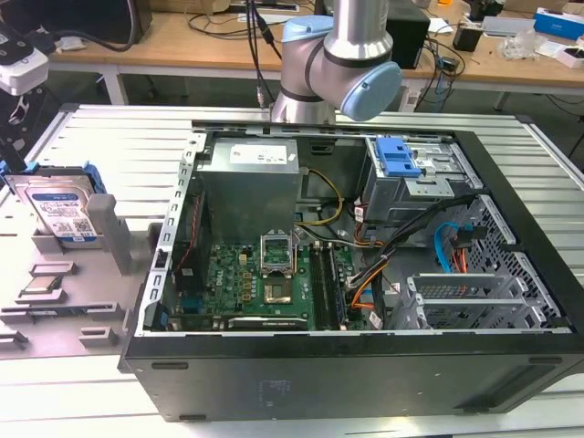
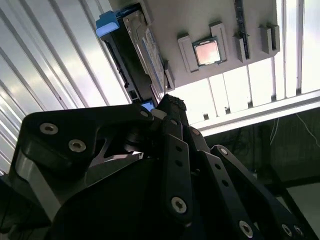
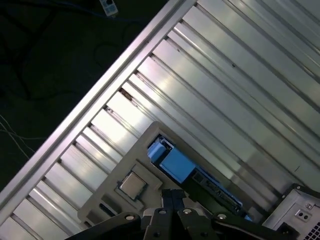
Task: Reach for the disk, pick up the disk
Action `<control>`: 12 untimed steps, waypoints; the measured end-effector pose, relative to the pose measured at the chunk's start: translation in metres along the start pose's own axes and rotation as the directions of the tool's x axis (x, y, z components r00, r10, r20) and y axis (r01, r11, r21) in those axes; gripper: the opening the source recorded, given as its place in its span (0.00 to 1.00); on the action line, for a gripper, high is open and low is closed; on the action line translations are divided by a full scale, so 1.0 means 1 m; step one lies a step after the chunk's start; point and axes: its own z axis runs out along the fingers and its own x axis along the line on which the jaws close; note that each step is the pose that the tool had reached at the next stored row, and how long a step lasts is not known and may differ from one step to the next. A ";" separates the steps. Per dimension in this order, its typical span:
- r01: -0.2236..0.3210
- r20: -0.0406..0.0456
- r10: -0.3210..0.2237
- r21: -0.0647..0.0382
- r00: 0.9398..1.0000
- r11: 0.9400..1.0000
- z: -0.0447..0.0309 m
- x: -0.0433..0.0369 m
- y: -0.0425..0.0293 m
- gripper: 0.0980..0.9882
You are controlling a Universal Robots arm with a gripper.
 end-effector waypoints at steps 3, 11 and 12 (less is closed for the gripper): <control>0.040 -0.002 -0.040 0.000 0.999 0.999 0.0000 0.0000 0.0000 0.01; 0.145 -0.006 -0.145 0.000 0.989 0.989 0.0000 0.0000 0.0000 0.01; 0.154 -0.006 -0.154 0.000 0.988 0.988 0.0000 0.0000 0.0000 0.01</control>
